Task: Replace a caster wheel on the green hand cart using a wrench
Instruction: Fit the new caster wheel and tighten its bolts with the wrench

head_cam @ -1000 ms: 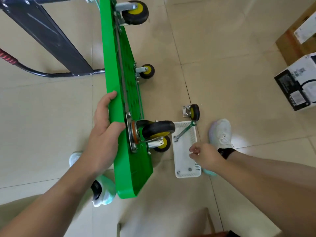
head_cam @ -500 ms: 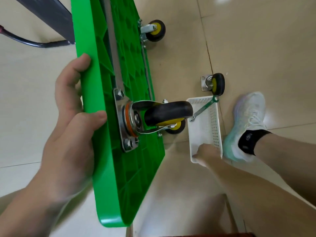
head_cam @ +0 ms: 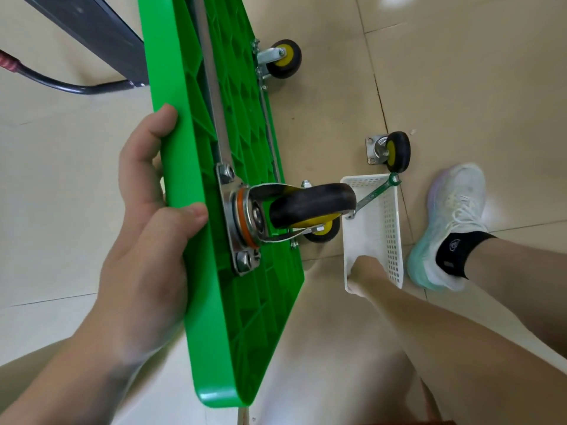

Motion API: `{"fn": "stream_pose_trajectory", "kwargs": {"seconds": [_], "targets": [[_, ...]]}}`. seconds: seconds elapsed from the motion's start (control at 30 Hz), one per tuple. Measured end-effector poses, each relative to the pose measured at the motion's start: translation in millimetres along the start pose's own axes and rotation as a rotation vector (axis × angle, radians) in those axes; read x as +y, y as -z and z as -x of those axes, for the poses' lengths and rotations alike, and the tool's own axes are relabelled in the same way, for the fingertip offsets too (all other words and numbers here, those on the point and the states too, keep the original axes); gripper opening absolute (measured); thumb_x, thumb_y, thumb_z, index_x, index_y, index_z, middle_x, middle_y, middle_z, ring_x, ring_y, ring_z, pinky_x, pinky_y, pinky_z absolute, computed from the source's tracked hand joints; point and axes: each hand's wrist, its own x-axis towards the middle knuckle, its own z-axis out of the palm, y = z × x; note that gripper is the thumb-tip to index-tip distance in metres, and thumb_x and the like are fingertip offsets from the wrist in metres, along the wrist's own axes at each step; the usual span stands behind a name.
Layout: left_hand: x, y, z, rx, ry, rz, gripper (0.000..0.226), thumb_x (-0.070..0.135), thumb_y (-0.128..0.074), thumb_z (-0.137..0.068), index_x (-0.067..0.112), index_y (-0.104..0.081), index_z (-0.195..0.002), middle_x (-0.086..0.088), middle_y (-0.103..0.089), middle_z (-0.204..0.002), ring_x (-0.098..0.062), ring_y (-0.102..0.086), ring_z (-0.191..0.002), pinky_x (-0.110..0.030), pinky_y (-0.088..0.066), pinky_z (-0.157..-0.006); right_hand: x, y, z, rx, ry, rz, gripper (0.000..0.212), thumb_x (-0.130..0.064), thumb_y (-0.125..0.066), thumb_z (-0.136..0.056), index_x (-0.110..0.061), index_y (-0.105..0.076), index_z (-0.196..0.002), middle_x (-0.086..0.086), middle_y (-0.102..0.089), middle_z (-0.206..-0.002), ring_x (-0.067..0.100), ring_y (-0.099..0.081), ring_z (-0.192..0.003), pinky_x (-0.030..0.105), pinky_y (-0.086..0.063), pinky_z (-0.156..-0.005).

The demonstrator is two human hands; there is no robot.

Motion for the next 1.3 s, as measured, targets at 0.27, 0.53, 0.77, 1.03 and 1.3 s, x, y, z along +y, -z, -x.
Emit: {"fn": "stream_pose_trajectory", "kwargs": {"seconds": [0.27, 0.53, 0.77, 1.03, 1.3], "targets": [[7.6, 4.8, 2.3, -0.085, 0.073, -0.108, 0.075, 0.03, -0.053, -0.07, 0.063, -0.043, -0.136, 0.009, -0.058, -0.142, -0.035, -0.06, -0.124, -0.068, -0.047, -0.104, -6.3, 67.1, 87.6, 0.228, 0.195, -0.56, 0.021, -0.024, -0.06, -0.099, -0.016, -0.077, -0.109, 0.003, -0.073, -0.115, 0.025, -0.065, -0.099, 0.032, -0.053, -0.087], [22.0, -0.2, 6.6, -0.11, 0.055, -0.14, 0.068, 0.043, -0.051, -0.066, 0.073, -0.04, -0.126, 0.0, -0.043, -0.152, -0.025, -0.049, -0.137, -0.059, -0.038, -0.117, -57.1, 84.3, 220.1, -0.019, 0.462, -1.252, 0.015, -0.02, -0.077, -0.086, -0.024, -0.073, -0.099, 0.0, -0.079, -0.092, 0.021, -0.076, -0.089, 0.033, -0.059, -0.08], [22.4, -0.2, 8.7, -0.099, 0.062, -0.182, 0.07, 0.035, -0.048, -0.072, 0.064, -0.036, -0.136, 0.007, -0.043, -0.149, -0.007, -0.052, -0.128, -0.051, -0.042, -0.116, -88.8, 78.4, 247.2, -0.051, 0.538, -1.294, 0.026, -0.009, -0.084, -0.079, -0.015, -0.073, -0.102, 0.004, -0.079, -0.096, 0.025, -0.074, -0.098, 0.047, -0.057, -0.096], [21.8, -0.3, 10.4, -0.094, 0.067, -0.178, 0.069, 0.031, -0.047, -0.075, 0.061, -0.039, -0.137, 0.003, -0.044, -0.149, -0.016, -0.053, -0.13, -0.053, -0.041, -0.115, -98.2, 71.5, 238.2, -0.043, 0.533, -1.372, 0.023, -0.008, -0.083, -0.079, -0.024, -0.079, -0.094, 0.003, -0.079, -0.099, 0.023, -0.074, -0.1, 0.05, -0.054, -0.1], [20.6, -0.6, 8.8, -0.102, 0.077, -0.186, 0.074, 0.029, -0.047, -0.077, 0.056, -0.034, -0.146, 0.003, -0.043, -0.15, -0.02, -0.053, -0.131, -0.055, -0.042, -0.114, -98.2, 71.2, 235.8, -0.013, 0.571, -1.316, 0.017, -0.012, -0.069, -0.094, -0.026, -0.078, -0.099, 0.0, -0.079, -0.101, 0.023, -0.074, -0.098, 0.051, -0.055, -0.099]]}}
